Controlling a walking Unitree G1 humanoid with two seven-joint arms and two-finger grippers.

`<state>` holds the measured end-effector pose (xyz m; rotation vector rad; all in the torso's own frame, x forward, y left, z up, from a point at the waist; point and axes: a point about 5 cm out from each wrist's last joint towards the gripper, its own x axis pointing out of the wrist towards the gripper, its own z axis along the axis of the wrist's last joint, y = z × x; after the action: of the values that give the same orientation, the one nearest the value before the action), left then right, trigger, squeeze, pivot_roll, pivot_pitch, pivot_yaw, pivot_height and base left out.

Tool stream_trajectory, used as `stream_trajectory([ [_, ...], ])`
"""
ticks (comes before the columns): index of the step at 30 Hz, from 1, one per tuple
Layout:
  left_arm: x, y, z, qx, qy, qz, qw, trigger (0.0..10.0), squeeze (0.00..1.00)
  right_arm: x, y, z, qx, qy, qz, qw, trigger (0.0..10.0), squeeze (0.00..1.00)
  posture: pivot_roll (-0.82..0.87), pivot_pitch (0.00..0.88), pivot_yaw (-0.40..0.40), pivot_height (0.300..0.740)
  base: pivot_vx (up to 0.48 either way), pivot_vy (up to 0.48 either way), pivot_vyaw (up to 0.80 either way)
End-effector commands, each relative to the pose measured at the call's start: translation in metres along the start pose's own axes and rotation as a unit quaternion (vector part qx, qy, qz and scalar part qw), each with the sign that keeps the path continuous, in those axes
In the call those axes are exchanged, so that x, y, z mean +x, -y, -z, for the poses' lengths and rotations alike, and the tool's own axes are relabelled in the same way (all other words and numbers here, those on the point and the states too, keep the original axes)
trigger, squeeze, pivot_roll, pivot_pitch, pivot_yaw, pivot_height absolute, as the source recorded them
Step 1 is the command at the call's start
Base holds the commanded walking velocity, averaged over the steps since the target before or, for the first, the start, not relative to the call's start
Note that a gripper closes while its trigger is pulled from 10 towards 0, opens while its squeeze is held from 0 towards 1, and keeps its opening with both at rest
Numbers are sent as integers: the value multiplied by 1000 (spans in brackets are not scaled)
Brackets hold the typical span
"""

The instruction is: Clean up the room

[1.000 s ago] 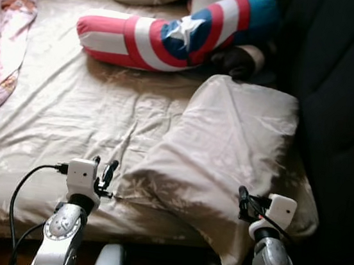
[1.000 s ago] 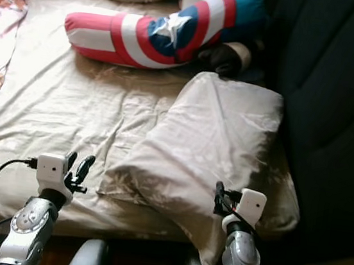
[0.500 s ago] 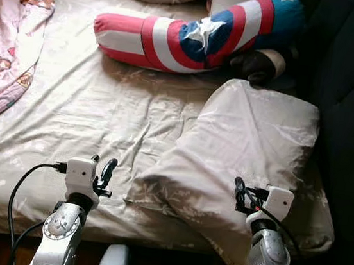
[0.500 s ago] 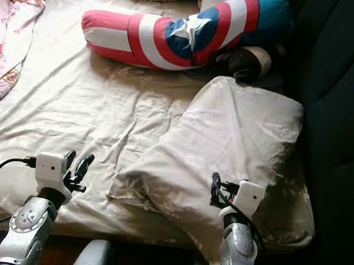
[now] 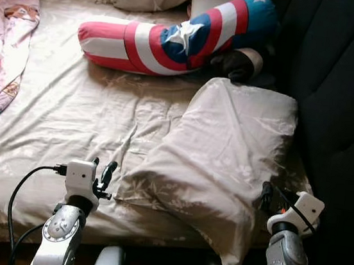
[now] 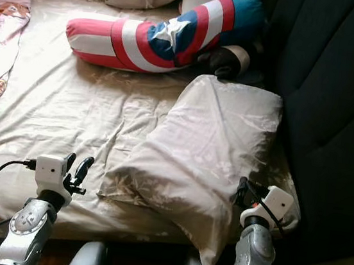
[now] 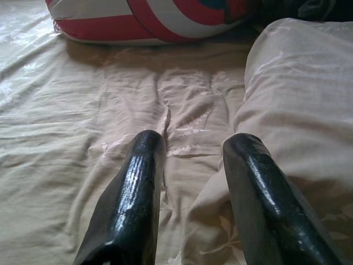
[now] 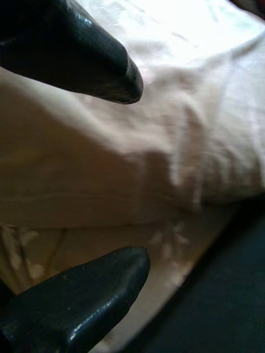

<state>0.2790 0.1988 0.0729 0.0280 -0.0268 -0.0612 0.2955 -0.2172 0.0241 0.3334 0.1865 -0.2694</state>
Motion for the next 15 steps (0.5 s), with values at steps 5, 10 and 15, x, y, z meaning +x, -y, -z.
stream_trajectory([
  [5, -3, -2, 3, 5, -11, 4, 1000, 10000, 0, -1, -3, 16, 3, -68, -29, 997, 10000, 1000, 94, 198, -5, 642, 0, 0, 0],
  [10, -3, -2, 3, 6, -12, 8, 1000, 10000, 0, -1, -4, 20, 7, -87, -35, 996, 10000, 1000, 104, 191, 0, 642, 0, 0, 0],
  [15, -4, -2, 4, 8, -16, 12, 1000, 10000, 0, -3, -4, 28, -11, -120, -40, 992, 10000, 0, 106, 186, 6, 642, 0, 0, 0],
])
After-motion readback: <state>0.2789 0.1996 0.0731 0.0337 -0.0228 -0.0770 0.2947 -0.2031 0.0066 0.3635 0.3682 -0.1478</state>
